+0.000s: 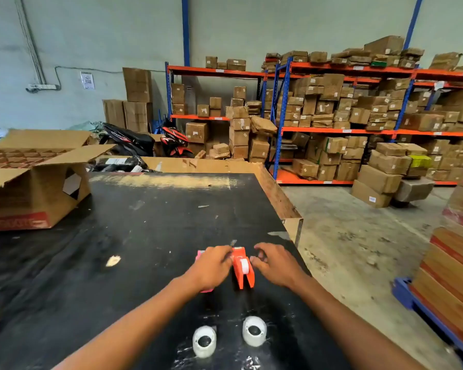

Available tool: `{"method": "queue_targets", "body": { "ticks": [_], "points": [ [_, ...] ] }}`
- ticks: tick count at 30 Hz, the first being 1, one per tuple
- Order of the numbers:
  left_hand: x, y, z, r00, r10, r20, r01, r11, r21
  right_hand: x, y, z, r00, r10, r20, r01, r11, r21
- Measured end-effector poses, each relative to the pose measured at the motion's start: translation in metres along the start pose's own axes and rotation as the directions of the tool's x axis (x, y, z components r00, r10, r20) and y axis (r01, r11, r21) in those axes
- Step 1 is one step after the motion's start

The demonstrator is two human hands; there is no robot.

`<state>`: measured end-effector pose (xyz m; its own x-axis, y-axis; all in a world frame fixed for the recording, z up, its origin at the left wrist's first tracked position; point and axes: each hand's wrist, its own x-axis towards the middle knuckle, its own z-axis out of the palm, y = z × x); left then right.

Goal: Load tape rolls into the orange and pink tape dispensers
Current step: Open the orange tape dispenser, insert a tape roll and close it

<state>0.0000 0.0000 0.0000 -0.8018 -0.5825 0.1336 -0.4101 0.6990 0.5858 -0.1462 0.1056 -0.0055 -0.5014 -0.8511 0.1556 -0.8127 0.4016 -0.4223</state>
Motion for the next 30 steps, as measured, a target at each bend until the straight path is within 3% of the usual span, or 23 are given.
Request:
{"method": "queue_targets", "body": {
  "ticks": [3, 6, 8, 11, 14, 16, 20, 24, 26, 28, 30],
  "points": [
    [0.008, 0.004, 0.02, 0.989, -0.106, 0.101, 0.117, 0.987, -0.107, -0.003, 0.004, 0.019, 0.988, 0.09, 0.128, -0.1, 0.992, 0.073],
    [0.009, 0.007, 0.035, 0.973, -0.199, 0.121, 0.219, 0.959, -0.183, -0.008, 0.005, 0.039, 0.988, 0.142, 0.065, -0.149, 0.981, 0.127],
    [0.009, 0.01, 0.04, 0.966, -0.25, 0.072, 0.26, 0.916, -0.305, -0.009, 0.007, 0.042, 0.989, 0.139, -0.047, -0.131, 0.98, 0.151],
    [0.009, 0.018, 0.04, 0.932, -0.358, 0.055, 0.323, 0.753, -0.573, -0.012, 0.005, 0.037, 0.983, 0.057, -0.172, -0.016, 0.972, 0.234],
    [0.01, 0.023, 0.037, 0.928, -0.373, -0.003, 0.263, 0.659, -0.704, -0.016, -0.005, 0.027, 0.985, -0.067, -0.157, 0.109, 0.954, 0.28],
    [0.01, 0.023, 0.033, 0.937, -0.335, -0.094, 0.184, 0.706, -0.684, -0.017, -0.01, 0.019, 0.992, -0.052, -0.111, 0.096, 0.891, 0.444],
    [0.003, 0.024, 0.03, 0.972, -0.192, -0.138, 0.065, 0.78, -0.622, -0.014, -0.021, 0.007, 0.997, -0.027, -0.069, 0.064, 0.775, 0.628],
    [-0.002, 0.019, 0.019, 0.956, -0.186, -0.226, 0.046, 0.858, -0.511, -0.013, -0.034, 0.011, 0.995, -0.034, -0.096, 0.092, 0.707, 0.702],
    [-0.005, 0.014, 0.004, 0.929, -0.245, -0.279, 0.075, 0.86, -0.504, -0.008, -0.031, 0.008, 0.99, 0.035, -0.133, 0.08, 0.644, 0.761],
    [-0.006, 0.008, -0.011, 0.904, -0.343, -0.255, 0.123, 0.781, -0.612, 0.001, -0.019, 0.004, 0.99, 0.085, -0.115, 0.018, 0.722, 0.692],
    [-0.009, 0.004, -0.024, 0.888, -0.421, -0.183, 0.151, 0.644, -0.75, 0.006, -0.008, 0.012, 0.992, 0.103, -0.071, -0.058, 0.884, 0.464]
  ]
}}
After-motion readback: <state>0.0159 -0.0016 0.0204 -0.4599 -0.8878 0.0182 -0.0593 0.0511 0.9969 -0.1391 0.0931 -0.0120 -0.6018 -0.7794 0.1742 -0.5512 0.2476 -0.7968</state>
